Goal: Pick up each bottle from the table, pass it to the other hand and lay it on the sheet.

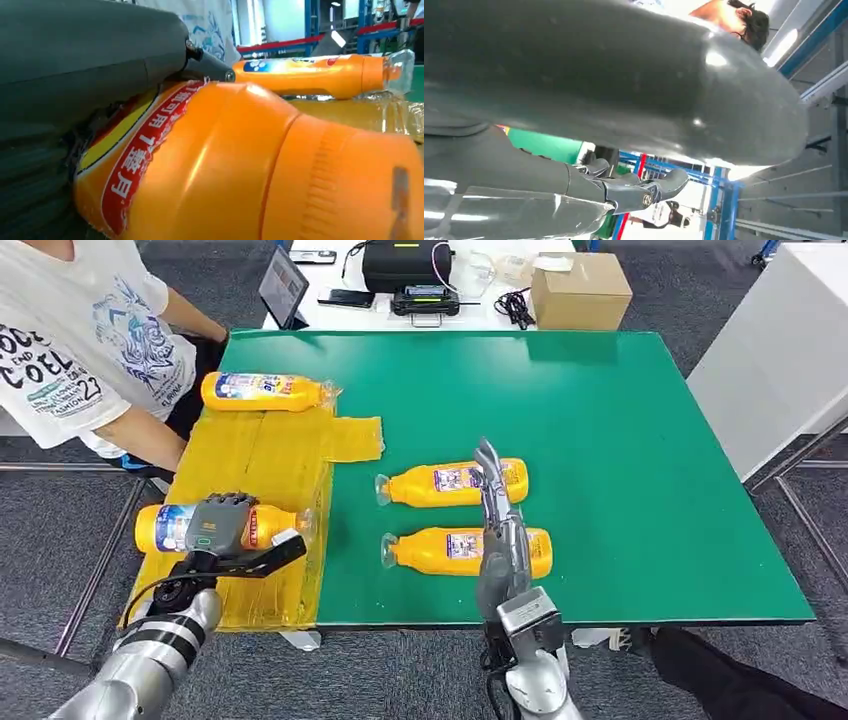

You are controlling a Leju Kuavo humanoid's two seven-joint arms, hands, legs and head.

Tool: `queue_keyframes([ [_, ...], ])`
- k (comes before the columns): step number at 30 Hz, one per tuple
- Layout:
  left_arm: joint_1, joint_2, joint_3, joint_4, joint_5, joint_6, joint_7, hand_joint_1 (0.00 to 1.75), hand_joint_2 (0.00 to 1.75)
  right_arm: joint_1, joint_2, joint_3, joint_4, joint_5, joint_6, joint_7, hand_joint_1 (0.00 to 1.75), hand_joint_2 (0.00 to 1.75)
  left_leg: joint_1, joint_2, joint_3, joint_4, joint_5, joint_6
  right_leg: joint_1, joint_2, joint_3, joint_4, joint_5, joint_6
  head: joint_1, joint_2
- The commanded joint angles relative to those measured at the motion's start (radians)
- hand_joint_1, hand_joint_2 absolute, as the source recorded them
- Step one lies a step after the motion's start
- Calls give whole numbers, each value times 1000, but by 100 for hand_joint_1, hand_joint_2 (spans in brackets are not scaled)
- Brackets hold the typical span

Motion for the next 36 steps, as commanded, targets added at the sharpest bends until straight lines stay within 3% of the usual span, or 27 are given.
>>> queue_keyframes([
  [1, -65, 29, -35, 151, -1, -44, 5, 175, 175, -23, -19, 14, 63, -9, 8, 9, 0, 0, 1, 2, 4, -1, -1, -1, 1, 2, 4, -1, 0, -1, 0, 0],
  [7, -65, 23, 23, 138, 65, -88, -55, 175, 175, -22, -7, -6, 95, -16, 18, 21, 0, 0, 1, 3, 5, -1, -1, -1, 1, 2, 4, -1, 0, -1, 0, 0],
  [8, -63, 21, 29, 136, 75, -106, -65, 175, 175, -23, -6, -10, 98, -19, 21, 24, 0, 175, 1, 3, 7, -1, -2, -1, 1, 2, 6, -1, -1, -2, 0, 0],
  [11, -61, 10, 63, 134, 164, -259, -164, 175, 175, -32, -7, -16, 118, -27, 46, 39, 0, 175, 1, 3, 8, -1, -2, -1, 1, 2, 7, -1, -1, -2, 0, 0],
  [12, -56, 9, 75, 131, 202, -315, -193, 5, 175, -34, -6, -18, 128, -29, 54, 44, 0, 175, 1, 3, 7, -1, -1, -1, 1, 2, 6, -1, -1, -1, 0, 0],
  [16, -35, 20, 96, 146, 316, -499, -241, 0, 175, -58, 2, -13, 194, -38, 75, 49, 0, 175, 0, 3, 10, -3, -1, -1, 0, 3, 9, -2, 0, -1, 0, 0],
  [17, -28, 30, 103, 160, 356, -563, -245, 0, 0, -69, 2, -8, 217, -42, 81, 54, 0, 175, 0, 4, 12, -3, -2, -1, 0, 4, 12, -2, -1, -2, 0, 0],
  [30, 12, 65, 104, 160, 502, -691, -321, 0, 0, -110, 6, 15, 308, -4, 41, 68, 0, 175, 0, 6, 22, -4, -2, -3, 0, 6, 21, -3, 0, -3, 0, 0],
  [36, 27, 39, 182, 101, 644, -720, -404, 0, 0, -111, 9, 17, 320, -15, 44, 67, 0, 175, 0, 5, 24, -4, -2, -2, 0, 5, 23, -3, -1, -3, 0, 0],
])
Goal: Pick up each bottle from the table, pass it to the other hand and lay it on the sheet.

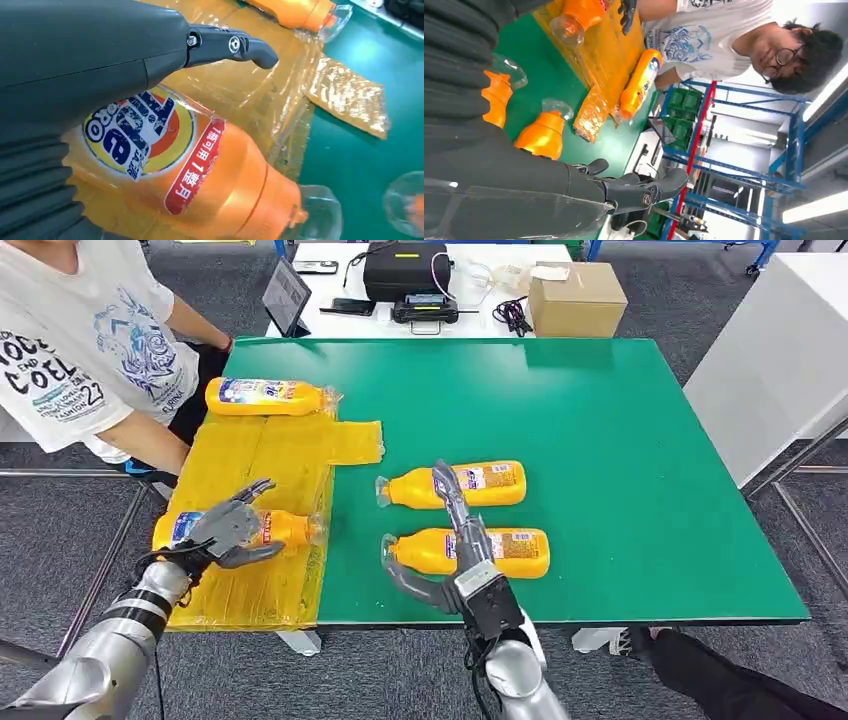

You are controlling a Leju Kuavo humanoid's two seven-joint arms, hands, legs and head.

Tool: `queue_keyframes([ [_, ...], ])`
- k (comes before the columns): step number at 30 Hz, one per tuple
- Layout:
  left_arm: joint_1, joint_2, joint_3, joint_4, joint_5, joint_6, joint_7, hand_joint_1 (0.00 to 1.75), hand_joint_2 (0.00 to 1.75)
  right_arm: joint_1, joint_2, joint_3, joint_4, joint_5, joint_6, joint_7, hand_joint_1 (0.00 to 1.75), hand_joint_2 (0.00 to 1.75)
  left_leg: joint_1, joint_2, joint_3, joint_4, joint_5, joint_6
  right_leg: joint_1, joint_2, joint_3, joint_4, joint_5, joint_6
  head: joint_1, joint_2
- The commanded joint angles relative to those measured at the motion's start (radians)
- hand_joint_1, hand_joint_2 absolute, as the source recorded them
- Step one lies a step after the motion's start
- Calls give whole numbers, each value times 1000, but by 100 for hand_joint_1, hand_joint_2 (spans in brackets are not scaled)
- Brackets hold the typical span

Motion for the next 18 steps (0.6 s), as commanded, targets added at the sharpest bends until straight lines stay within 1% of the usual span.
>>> queue_keyframes([
  [1, 89, -25, 107, 2, 139, -2, -83, 0, 0, -48, -4, 12, 106, -11, -3, 3, 0, 175, -1, 5, 4, -2, -1, 0, -1, 4, 2, -2, 0, -1, 0, 0],
  [2, 93, -67, 167, -41, 226, 67, -105, 0, 0, -40, -4, 12, 97, -11, -7, 1, 0, 175, -1, 3, 3, -2, -1, 0, -1, 3, 2, -1, 0, -1, 0, 0],
  [3, 92, -85, 177, -62, 246, 100, -98, 0, 0, -37, -3, 12, 95, -11, -9, 1, 0, 175, 0, 4, 4, -2, -1, 0, 0, 3, 3, -2, 0, -1, 0, 0],
  [4, 92, -101, 185, -85, 262, 147, -97, 0, 0, -34, -3, 13, 90, -10, -10, 1, 0, 175, 0, 2, 3, -2, 0, 0, 0, 2, 2, -2, 0, -1, 0, 0],
  [7, 92, -101, 181, -92, 263, 149, -92, 0, 0, -33, -3, 14, 88, -10, -11, 1, 0, 175, 0, 1, 0, 0, 0, 0, 0, 0, -1, -1, 0, -1, 1, 0],
  [8, 106, -111, 200, -128, 256, 272, -115, 0, 0, -32, -1, 14, 86, -5, -19, 2, 0, 175, 0, 1, -1, 0, 0, 0, 0, 1, -3, -1, 0, -1, 1, 0],
  [9, 110, -119, 189, -144, 223, 387, -127, 0, 0, -29, 0, 14, 81, -1, -25, 4, 0, 175, 1, 2, -1, 0, -1, -1, 1, 1, -2, -1, 0, -1, 1, 0],
  [10, 118, -133, 170, -187, 199, 592, -203, 0, 175, -26, -4, 22, 75, 1, -27, 5, 0, 175, 0, 2, -1, -1, -1, -1, 1, 1, -3, -1, 0, -1, 0, 0],
  [11, 123, -144, 182, -220, 240, 572, -203, 0, 175, -24, -4, 24, 73, 5, -31, 7, 0, 175, 0, 1, -2, 0, 0, 0, 0, 0, -4, -1, 0, -1, 0, 0],
  [12, 145, -156, 181, -299, 279, 623, -223, 0, 175, -26, -8, 31, 75, 15, -39, 13, 0, 175, 1, 1, -2, 0, -1, -1, 1, -1, -3, -1, -1, -1, 1, 0],
  [13, 148, -157, 170, -313, 271, 646, -222, 0, 175, -27, -11, 33, 77, 17, -40, 14, 0, 175, 1, 1, -3, 0, -1, -1, 1, 0, -5, 0, 0, -1, 0, 0],
  [16, 146, -154, 169, -316, 271, 642, -221, 0, 175, -27, -12, 32, 78, 17, -40, 14, 0, 175, 1, 1, -6, 1, -1, -1, 1, -1, -7, 0, -1, -1, 1, 0],
  [18, 164, -168, 179, -377, 324, 706, -223, 0, 175, -31, -19, 34, 79, 36, -57, 12, 0, 175, 1, 2, -4, 1, -2, -1, 2, 0, -5, -1, -1, -1, 0, 0],
])
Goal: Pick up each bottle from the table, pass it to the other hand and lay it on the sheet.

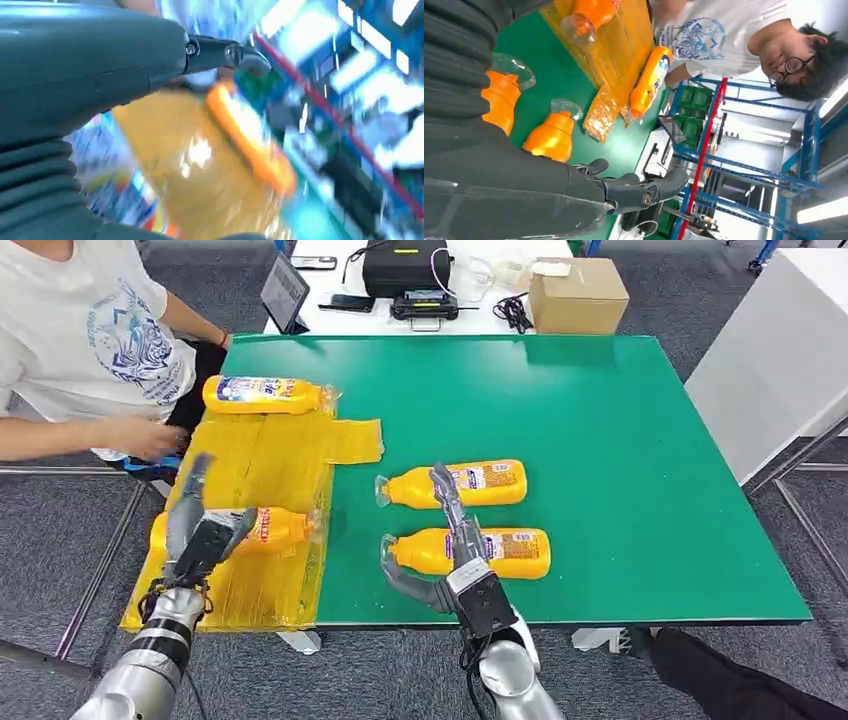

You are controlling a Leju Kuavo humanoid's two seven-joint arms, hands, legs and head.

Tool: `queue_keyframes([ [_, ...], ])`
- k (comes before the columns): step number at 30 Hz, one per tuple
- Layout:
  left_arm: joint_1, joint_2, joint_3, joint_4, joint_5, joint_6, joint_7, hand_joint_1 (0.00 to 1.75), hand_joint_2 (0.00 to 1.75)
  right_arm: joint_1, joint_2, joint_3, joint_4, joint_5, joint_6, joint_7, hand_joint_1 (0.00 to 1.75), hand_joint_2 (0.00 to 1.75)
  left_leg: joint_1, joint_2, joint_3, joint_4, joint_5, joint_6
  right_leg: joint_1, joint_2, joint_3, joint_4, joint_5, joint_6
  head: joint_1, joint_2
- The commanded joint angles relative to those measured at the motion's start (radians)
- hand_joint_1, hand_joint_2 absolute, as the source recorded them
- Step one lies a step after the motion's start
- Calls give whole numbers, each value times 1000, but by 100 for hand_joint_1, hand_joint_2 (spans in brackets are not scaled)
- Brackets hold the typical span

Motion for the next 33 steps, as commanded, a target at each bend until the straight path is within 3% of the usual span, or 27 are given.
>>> queue_keyframes([
  [1, 49, -49, 11, -217, 98, 128, -19, 0, 175, -31, -47, 33, 40, 42, -29, 11, 0, 175, 1, 1, 1, 0, -1, 0, 1, 1, 1, -1, -1, -1, 0, 0],
  [4, 79, -47, -11, -303, 222, 107, -19, 0, 175, -46, -115, 40, 33, 133, -39, 53, 0, 175, 2, 2, 1, 1, -3, -1, 2, 1, 1, 0, -2, -1, 0, 0],
  [8, 147, -70, 27, -392, 387, -43, -19, 0, 175, -89, -207, -13, 100, 237, -28, 198, 0, 175, 1, 1, 1, -1, -1, 0, 1, 0, 2, -2, -1, -1, 0, 0],
  [12, 174, -74, 21, -391, 362, -95, -19, 0, 175, -136, -319, -12, 187, 312, 68, 293, 0, 175, 1, 1, 1, -1, -1, 0, 1, 0, 2, -3, 0, 0, 0, 0],
  [16, 168, -80, 13, -363, 350, -126, -19, 0, 175, -178, -360, 7, 227, 339, 110, 333, 0, 175, 0, 1, -2, 0, -1, 0, 0, 0, -1, -2, 0, 0, 0, 0],
  [30, 166, -96, -11, -325, 357, -203, 5, 0, 175, -170, -366, 14, 264, 332, 124, 369, 0, 175, 0, 1, -1, 0, -2, 0, 0, 0, -1, -1, -1, -1, 0, 0],
  [33, 155, -96, -35, -293, 353, -223, 8, 0, 175, -174, -371, 26, 303, 286, 170, 346, 0, 175, 0, 0, -2, 0, -1, 0, 1, -1, -1, -2, -1, -1, 0, 0],
])
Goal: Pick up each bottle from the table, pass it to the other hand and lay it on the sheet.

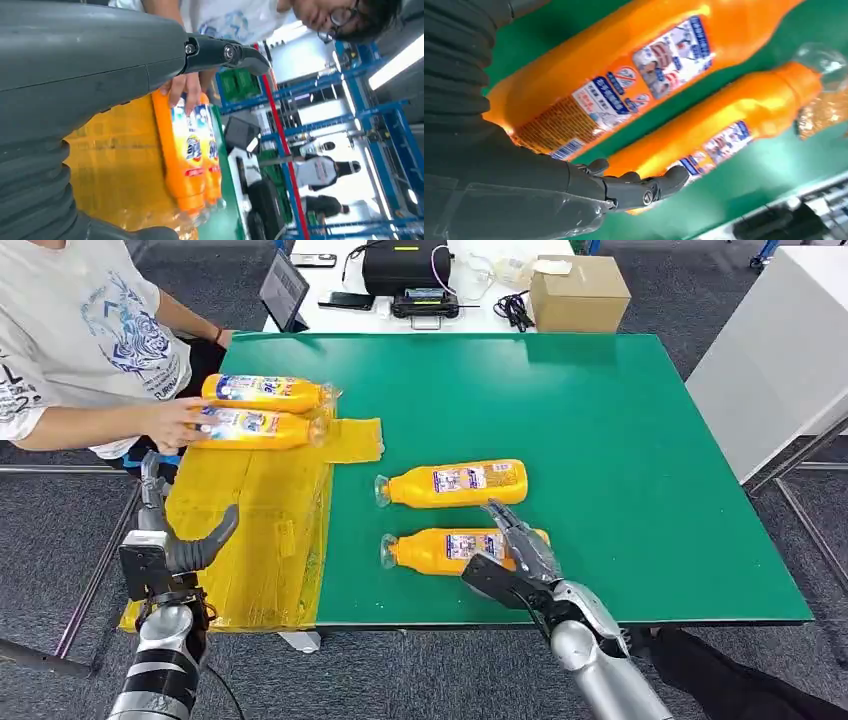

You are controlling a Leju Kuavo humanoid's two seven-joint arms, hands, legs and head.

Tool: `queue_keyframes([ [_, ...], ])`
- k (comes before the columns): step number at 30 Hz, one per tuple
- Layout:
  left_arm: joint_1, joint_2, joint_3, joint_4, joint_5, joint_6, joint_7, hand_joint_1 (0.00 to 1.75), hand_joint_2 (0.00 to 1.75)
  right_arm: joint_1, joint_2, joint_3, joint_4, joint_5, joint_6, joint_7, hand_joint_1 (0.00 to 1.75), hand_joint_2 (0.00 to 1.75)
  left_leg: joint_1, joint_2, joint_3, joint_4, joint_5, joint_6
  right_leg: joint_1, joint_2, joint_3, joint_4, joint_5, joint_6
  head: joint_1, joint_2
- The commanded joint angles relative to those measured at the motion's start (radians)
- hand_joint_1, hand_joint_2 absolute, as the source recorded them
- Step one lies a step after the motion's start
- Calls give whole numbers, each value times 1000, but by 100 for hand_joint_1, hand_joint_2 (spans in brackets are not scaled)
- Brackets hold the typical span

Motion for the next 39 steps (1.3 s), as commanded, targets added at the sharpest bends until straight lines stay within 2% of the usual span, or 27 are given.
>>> queue_keyframes([
  [1, -33, -14, -45, 89, -7, -37, 6, 0, 175, -47, -29, 48, 148, -31, 43, -8, 0, 175, 0, 0, 3, -1, -1, 0, 0, 0, 3, -1, 0, -1, 0, 0],
  [5, -48, -15, -42, 125, 14, -65, 15, 0, 175, -56, -20, 68, 181, -31, 47, -6, 0, 175, 0, 0, 3, -1, -1, -1, 0, -1, 4, -1, -1, -1, 0, 0],
  [10, -78, -16, -55, 173, 16, -84, 16, 0, 175, -158, -37, 156, 326, -13, 86, 18, 0, 175, 0, 1, 3, -1, 0, -1, 1, 0, 3, -1, 0, -1, 0, 0],
  [14, -92, -22, -58, 191, 24, -79, 10, 0, 175, -225, -43, 196, 374, -25, 116, 12, 0, 175, 0, 1, 4, 0, 0, 0, 1, 0, 3, -1, 0, -1, 0, 0],
  [24, -92, -22, -58, 191, 24, -79, 10, 0, 175, -231, -40, 197, 374, -25, 118, 16, 0, 175, 1, 0, 8, -1, 0, -1, 1, -1, 8, -1, -1, -1, 0, 0],
  [27, -91, -24, -64, 190, 26, -82, 14, 0, 175, -275, -49, 235, 371, -23, 117, 42, 0, 175, 1, 0, 8, 0, -1, -1, 1, -1, 8, -1, -1, -2, 0, 0],
  [33, -97, -32, -71, 205, 30, -91, 15, 0, 175, -336, -73, 259, 365, -45, 181, 58, 0, 175, 0, 1, 6, 0, 0, 0, 0, 0, 6, 0, 0, -1, 0, 0],
  [39, -117, -34, -84, 228, 37, -92, 12, 0, 175, -390, -125, 337, 392, -92, 260, 56, 0, 175, 0, 0, 6, 1, 0, 0, 0, -1, 6, 0, 0, -1, 0, 0],
])
